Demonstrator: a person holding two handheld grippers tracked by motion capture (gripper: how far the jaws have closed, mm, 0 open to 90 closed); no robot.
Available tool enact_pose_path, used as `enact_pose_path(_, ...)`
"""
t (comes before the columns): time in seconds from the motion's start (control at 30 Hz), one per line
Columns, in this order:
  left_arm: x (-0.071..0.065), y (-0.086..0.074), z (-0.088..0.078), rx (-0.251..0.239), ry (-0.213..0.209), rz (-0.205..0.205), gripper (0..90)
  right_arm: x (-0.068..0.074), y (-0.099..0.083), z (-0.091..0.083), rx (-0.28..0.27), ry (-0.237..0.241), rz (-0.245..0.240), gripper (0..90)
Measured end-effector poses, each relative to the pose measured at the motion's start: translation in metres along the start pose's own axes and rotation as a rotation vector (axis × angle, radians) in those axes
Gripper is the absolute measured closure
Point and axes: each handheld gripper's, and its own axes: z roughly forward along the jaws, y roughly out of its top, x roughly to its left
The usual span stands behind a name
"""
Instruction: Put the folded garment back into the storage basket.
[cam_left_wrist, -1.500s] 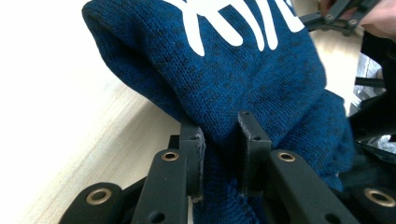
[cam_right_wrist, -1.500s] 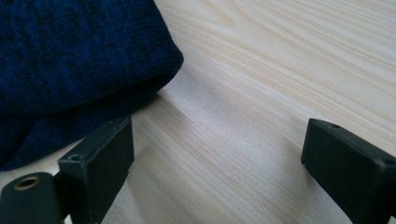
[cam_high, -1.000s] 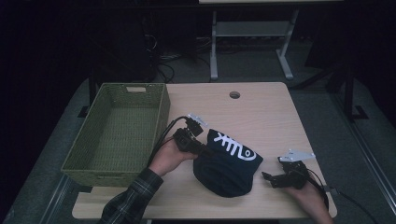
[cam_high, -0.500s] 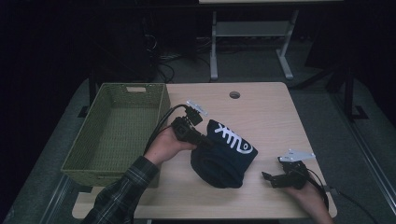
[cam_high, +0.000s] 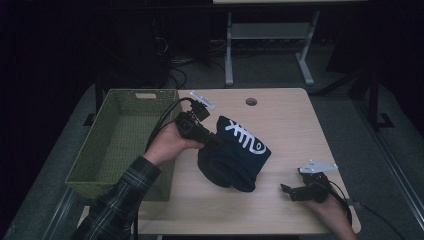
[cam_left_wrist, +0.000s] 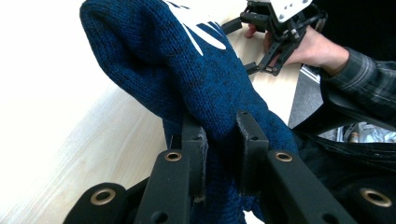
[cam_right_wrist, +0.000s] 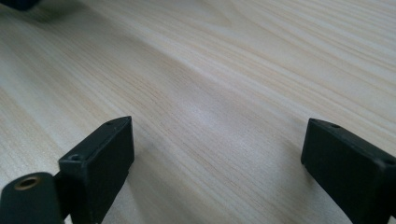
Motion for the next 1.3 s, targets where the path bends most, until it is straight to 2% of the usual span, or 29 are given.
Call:
enact_pose_path(0.33, 0.001, 0.0, -0.027, -0.01, 0.015, -0.005, 77.2, 0.0, 0.0, 0.0, 0.0, 0.0, 0.001, 9.2)
enact_pose_path(0.53, 0.006, -0.003, -0.048, -0.028, 0.033, -0.027, 77.3, 0.0, 0.0, 0.0, 0.0, -0.002, 0.005, 9.2)
enact_pose_path(1.3, 0.016, -0.031, -0.12, -0.099, 0.114, -0.104, 77.3, 0.0, 0.0, 0.0, 0.0, -0.006, 0.016, 9.2)
